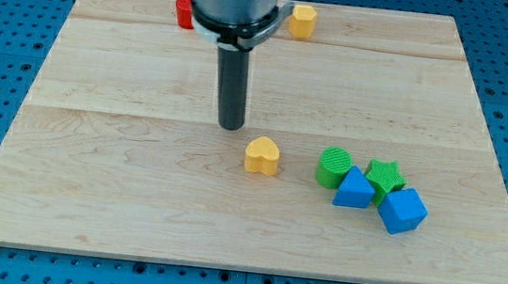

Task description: Place the yellow hexagon to the top left of the blue triangle

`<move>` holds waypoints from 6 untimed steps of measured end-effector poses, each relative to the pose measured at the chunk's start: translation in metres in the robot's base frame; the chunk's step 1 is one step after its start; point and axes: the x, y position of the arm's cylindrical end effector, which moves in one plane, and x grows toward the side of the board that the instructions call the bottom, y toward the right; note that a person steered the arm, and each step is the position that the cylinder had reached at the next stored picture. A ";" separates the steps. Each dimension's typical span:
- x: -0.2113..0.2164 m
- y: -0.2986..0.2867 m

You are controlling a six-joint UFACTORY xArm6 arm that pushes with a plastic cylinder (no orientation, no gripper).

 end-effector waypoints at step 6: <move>-0.088 0.061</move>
